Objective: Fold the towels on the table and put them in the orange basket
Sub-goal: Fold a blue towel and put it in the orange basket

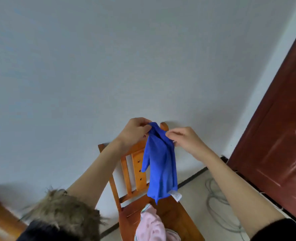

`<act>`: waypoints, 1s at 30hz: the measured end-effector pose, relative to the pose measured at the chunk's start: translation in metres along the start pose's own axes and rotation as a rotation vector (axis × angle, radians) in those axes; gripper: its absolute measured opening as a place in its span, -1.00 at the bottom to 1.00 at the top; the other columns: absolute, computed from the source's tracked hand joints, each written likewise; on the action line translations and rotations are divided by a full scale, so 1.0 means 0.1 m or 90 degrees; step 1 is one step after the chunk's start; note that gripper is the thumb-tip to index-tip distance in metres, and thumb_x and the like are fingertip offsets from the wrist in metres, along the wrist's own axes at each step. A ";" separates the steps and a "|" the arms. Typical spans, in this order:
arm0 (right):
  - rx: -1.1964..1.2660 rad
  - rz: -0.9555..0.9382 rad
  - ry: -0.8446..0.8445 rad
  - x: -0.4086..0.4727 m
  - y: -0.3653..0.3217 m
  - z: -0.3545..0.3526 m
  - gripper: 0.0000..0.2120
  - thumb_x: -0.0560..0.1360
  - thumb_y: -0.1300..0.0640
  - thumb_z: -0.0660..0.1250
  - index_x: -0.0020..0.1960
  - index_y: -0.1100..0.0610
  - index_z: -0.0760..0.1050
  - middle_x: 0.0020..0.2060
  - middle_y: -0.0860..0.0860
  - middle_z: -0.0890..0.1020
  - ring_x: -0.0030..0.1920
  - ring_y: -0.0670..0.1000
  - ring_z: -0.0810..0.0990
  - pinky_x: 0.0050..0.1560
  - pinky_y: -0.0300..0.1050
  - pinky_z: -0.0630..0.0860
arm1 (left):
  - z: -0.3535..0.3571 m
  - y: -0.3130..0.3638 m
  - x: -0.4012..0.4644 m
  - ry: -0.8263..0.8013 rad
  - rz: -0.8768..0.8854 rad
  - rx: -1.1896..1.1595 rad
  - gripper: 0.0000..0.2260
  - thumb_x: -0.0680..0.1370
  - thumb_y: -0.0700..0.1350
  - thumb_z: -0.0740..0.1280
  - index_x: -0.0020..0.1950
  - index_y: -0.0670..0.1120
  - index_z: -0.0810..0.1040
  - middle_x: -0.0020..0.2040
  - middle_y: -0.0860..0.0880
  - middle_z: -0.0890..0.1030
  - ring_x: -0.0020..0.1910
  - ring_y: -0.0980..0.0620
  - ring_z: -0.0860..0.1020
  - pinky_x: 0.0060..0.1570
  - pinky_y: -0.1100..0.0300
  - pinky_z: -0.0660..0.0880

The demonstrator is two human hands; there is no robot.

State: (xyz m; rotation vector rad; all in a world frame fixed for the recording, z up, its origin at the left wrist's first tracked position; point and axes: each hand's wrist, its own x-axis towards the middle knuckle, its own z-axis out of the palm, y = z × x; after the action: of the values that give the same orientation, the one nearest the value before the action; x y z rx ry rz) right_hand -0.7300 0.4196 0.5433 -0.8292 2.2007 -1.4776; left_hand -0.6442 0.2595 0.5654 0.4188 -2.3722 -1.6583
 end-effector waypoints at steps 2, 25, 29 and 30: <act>-0.065 -0.056 -0.013 0.01 -0.19 0.11 -0.72 0.55 0.20 0.21 -0.30 0.30 0.43 -0.36 0.10 0.40 -0.30 0.02 0.35 -0.20 -0.10 0.34 | -0.20 0.08 -0.20 0.053 -0.007 0.057 -0.84 0.55 -0.30 0.18 -0.02 -0.17 0.56 -0.12 -0.10 0.57 -0.21 0.08 0.49 -0.24 0.37 0.45; -0.207 -0.472 -0.465 -1.71 -2.33 3.32 -0.90 0.56 0.10 0.23 -0.09 0.09 0.47 -0.25 -0.10 0.49 -0.25 -0.14 0.44 -0.28 -0.35 0.31 | -2.30 0.03 -4.86 0.589 -0.276 0.366 -0.88 0.51 -0.03 0.31 -0.21 -0.01 0.54 -0.26 0.07 0.55 -0.28 0.12 0.47 -0.33 0.35 0.35; -0.188 -0.531 -0.513 -2.43 -2.66 4.11 -0.84 0.57 0.07 0.23 -0.12 0.14 0.46 -0.28 -0.13 0.47 -0.26 -0.10 0.44 -0.27 -0.31 0.35 | -2.54 -0.10 -5.97 0.655 -0.339 0.397 -0.85 0.50 0.00 0.35 -0.24 -0.01 0.50 -0.31 0.05 0.49 -0.33 0.14 0.40 -0.33 0.33 0.31; -0.187 -0.546 -0.521 -2.61 -2.74 4.32 -0.80 0.57 0.04 0.21 -0.14 0.15 0.44 -0.27 -0.10 0.50 -0.25 -0.07 0.46 -0.24 -0.25 0.39 | -2.59 -0.12 -6.25 0.664 -0.354 0.402 -0.86 0.51 -0.02 0.34 -0.23 0.00 0.50 -0.29 0.03 0.50 -0.31 0.13 0.41 -0.31 0.33 0.32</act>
State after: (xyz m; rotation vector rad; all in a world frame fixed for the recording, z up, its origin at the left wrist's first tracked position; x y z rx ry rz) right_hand -0.2027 0.2056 0.6218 -2.1856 1.4644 -0.7879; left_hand 0.0291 0.2477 0.6332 1.6658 -1.8906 -0.4401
